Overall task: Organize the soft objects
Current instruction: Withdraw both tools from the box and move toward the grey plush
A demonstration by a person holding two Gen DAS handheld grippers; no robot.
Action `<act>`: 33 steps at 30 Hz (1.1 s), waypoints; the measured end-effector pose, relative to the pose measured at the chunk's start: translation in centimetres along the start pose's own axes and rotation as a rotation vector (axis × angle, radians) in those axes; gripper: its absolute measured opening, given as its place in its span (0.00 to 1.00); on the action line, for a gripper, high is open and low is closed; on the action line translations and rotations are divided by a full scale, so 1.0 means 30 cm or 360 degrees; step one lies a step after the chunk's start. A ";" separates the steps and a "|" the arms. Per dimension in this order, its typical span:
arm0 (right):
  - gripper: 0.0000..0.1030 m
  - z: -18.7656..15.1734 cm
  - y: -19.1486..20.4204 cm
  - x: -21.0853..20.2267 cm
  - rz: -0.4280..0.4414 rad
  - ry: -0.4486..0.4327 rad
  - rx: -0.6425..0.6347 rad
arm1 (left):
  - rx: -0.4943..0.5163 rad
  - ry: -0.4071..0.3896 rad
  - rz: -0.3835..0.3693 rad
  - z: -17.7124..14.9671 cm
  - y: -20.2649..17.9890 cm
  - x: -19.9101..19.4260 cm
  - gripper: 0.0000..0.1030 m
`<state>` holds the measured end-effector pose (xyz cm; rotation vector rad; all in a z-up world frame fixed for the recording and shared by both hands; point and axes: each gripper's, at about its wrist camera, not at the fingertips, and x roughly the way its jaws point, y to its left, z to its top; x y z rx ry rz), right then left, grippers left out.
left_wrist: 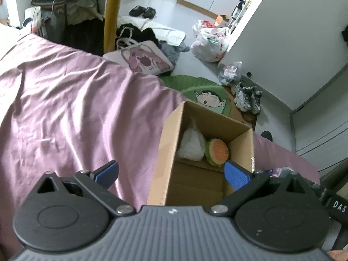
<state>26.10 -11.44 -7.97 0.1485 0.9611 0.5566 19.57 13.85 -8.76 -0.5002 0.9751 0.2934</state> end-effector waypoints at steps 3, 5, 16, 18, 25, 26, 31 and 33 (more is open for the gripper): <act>1.00 -0.005 -0.027 -0.043 -0.0022 -0.0009 0.0011 | 0.0044 -0.0039 -0.0004 -0.017 -0.028 -0.029 1.00; 1.00 -0.009 -0.043 -0.070 -0.0023 -0.0022 0.0015 | 0.0071 -0.0056 -0.0006 -0.028 -0.049 -0.045 0.99; 1.00 -0.034 -0.123 -0.210 -0.0056 -0.0092 -0.0004 | 0.0172 -0.0043 -0.0024 -0.097 -0.166 -0.099 0.99; 1.00 -0.043 -0.148 -0.227 -0.0060 -0.0094 0.0012 | 0.0199 -0.0044 -0.0006 -0.109 -0.190 -0.107 0.99; 1.00 -0.077 -0.222 -0.283 -0.0067 -0.0079 0.0034 | 0.0294 -0.0032 0.0037 -0.154 -0.283 -0.124 0.99; 1.00 -0.081 -0.233 -0.290 -0.0072 -0.0079 0.0032 | 0.0306 -0.0034 0.0042 -0.162 -0.299 -0.126 0.99; 1.00 -0.098 -0.292 -0.336 -0.0074 -0.0122 0.0077 | 0.0339 -0.0044 0.0048 -0.197 -0.363 -0.136 0.99; 1.00 -0.106 -0.322 -0.353 -0.0075 -0.0140 0.0106 | 0.0347 -0.0049 0.0038 -0.208 -0.384 -0.139 0.99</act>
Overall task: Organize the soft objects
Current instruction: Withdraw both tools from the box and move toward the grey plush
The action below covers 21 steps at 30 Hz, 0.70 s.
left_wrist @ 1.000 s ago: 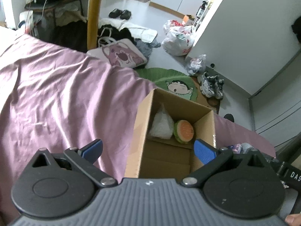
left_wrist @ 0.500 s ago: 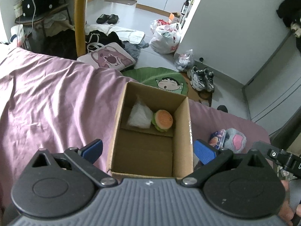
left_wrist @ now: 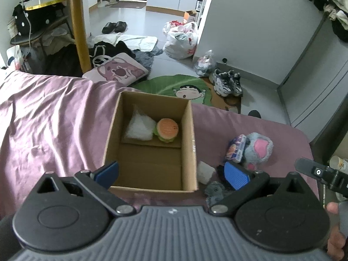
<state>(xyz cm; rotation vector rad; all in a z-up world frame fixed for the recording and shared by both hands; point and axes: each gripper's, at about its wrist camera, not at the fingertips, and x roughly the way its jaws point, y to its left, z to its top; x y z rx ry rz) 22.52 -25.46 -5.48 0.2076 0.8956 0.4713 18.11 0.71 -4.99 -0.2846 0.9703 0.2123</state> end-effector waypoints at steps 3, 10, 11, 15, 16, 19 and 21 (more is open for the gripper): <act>1.00 -0.006 -0.043 -0.019 -0.0008 -0.0019 0.0042 | 0.0017 -0.0009 -0.0003 -0.007 -0.035 -0.003 0.99; 1.00 -0.016 -0.135 -0.034 -0.0029 -0.0058 0.0149 | 0.0037 -0.0009 -0.0051 -0.017 -0.118 0.004 0.99; 1.00 -0.017 -0.147 -0.034 -0.0035 -0.0063 0.0159 | 0.0046 -0.0013 -0.0059 -0.017 -0.133 0.006 0.99; 1.00 -0.025 -0.182 -0.035 -0.0049 -0.0078 0.0197 | 0.0082 -0.0034 -0.0093 -0.021 -0.188 0.018 0.97; 1.00 -0.028 -0.192 -0.035 -0.0053 -0.0076 0.0206 | 0.0089 -0.0042 -0.0099 -0.021 -0.201 0.022 0.97; 1.00 -0.035 -0.218 -0.026 -0.0072 -0.0075 0.0224 | 0.0128 -0.0055 -0.0117 -0.019 -0.242 0.038 0.93; 1.00 -0.040 -0.238 -0.015 -0.0068 -0.0067 0.0242 | 0.0160 -0.0055 -0.0118 -0.017 -0.268 0.053 0.90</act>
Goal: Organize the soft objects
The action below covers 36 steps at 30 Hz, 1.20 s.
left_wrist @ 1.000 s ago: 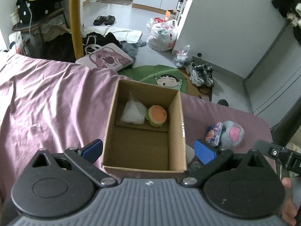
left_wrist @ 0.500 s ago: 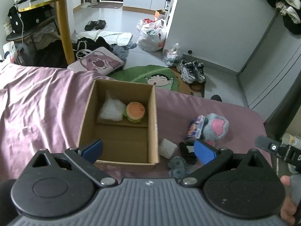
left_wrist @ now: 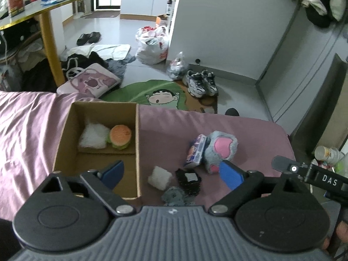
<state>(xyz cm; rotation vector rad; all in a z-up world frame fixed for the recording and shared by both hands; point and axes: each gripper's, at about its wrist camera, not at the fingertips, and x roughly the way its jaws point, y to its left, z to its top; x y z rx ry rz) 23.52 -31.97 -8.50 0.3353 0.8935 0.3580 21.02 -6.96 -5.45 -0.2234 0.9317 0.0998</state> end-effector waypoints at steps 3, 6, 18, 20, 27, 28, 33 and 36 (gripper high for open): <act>1.00 -0.001 -0.034 0.024 0.0015 0.0020 0.0054 | 0.0043 -0.0002 -0.0009 0.004 -0.035 0.027 0.84; 1.00 -0.002 -0.063 0.045 0.0002 0.0036 0.0097 | 0.0053 0.0004 -0.0034 0.013 -0.063 0.063 0.72; 1.00 -0.002 -0.141 0.077 -0.0004 0.0049 0.0205 | 0.0079 0.0064 -0.0036 0.039 -0.131 0.221 0.41; 1.00 -0.005 -0.147 0.082 0.0002 0.0054 0.0216 | 0.0073 0.0077 -0.0034 0.050 -0.136 0.252 0.40; 0.99 -0.001 -0.170 0.107 0.0022 0.0067 0.0250 | 0.0057 0.0134 -0.0046 0.074 -0.156 0.357 0.23; 0.99 0.001 -0.174 0.110 0.0024 0.0070 0.0255 | 0.0052 0.0141 -0.0048 0.076 -0.158 0.370 0.22; 0.99 0.005 -0.189 0.135 0.0031 0.0086 0.0267 | 0.0046 0.0168 -0.0043 0.092 -0.172 0.451 0.15; 0.99 0.007 -0.202 0.156 0.0029 0.0107 0.0280 | 0.0042 0.0185 -0.0042 0.104 -0.176 0.494 0.13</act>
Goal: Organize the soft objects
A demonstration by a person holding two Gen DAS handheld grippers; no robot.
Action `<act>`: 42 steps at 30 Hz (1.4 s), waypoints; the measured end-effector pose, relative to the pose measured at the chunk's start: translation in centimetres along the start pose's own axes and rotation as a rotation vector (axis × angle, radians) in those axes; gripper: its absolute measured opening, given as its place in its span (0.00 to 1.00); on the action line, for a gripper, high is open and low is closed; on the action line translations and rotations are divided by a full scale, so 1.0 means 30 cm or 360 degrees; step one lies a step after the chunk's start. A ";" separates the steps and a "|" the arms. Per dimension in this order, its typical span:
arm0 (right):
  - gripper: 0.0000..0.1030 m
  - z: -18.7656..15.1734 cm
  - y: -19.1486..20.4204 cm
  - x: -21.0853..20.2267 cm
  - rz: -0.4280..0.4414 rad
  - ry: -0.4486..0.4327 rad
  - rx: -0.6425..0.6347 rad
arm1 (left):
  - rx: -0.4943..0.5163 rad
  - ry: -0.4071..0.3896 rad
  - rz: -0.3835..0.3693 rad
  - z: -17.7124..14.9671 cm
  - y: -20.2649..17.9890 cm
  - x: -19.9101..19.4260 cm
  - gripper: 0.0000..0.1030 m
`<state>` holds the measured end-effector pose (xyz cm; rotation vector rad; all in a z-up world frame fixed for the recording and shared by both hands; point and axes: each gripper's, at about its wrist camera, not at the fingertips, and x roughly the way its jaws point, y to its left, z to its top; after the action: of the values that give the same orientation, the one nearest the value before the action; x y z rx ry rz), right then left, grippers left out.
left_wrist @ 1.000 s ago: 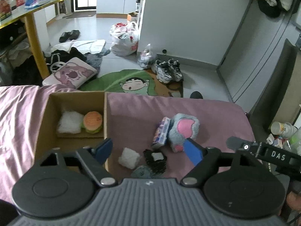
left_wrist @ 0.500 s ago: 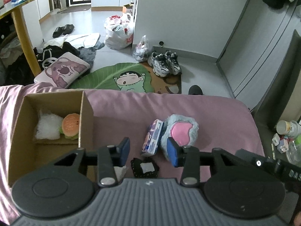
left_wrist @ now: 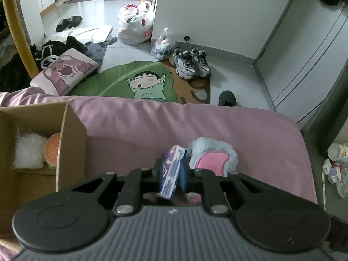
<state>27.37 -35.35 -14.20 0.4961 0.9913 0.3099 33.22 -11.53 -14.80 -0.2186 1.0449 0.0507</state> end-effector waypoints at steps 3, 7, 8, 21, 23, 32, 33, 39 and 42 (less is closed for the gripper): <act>0.99 0.007 -0.006 0.016 0.0002 0.0011 0.0011 | -0.0003 0.0019 0.0008 0.017 -0.005 0.035 0.13; 0.99 0.018 -0.009 0.044 0.0005 0.0031 0.0016 | 0.0019 0.0047 0.0021 0.034 -0.019 0.074 0.13; 0.99 0.020 -0.011 0.050 0.0005 0.0036 0.0015 | 0.0022 0.0057 0.0017 0.036 -0.023 0.083 0.13; 0.99 0.044 -0.044 0.085 -0.0030 0.0043 0.0074 | 0.0085 0.0186 -0.0060 0.026 -0.102 0.131 0.13; 0.99 0.044 -0.049 0.082 -0.0043 0.0036 0.0090 | 0.0087 0.0213 -0.0117 0.026 -0.121 0.129 0.13; 0.99 0.038 -0.068 0.087 -0.0072 0.0052 0.0101 | 0.0031 0.0290 -0.0253 0.014 -0.153 0.159 0.17; 0.99 0.039 -0.068 0.088 -0.0074 0.0053 0.0100 | 0.0025 0.0288 -0.0257 0.015 -0.151 0.156 0.17; 0.93 0.050 -0.067 0.109 -0.0067 0.0058 0.0124 | -0.0017 0.0255 -0.0281 0.035 -0.124 0.121 0.18; 0.92 0.054 -0.065 0.127 -0.0058 0.0063 0.0142 | -0.0010 0.0242 -0.0258 0.044 -0.117 0.123 0.18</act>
<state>30.78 -35.63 -17.22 0.5540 1.0549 0.2442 36.71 -14.92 -16.79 -0.3160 1.1752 -0.1104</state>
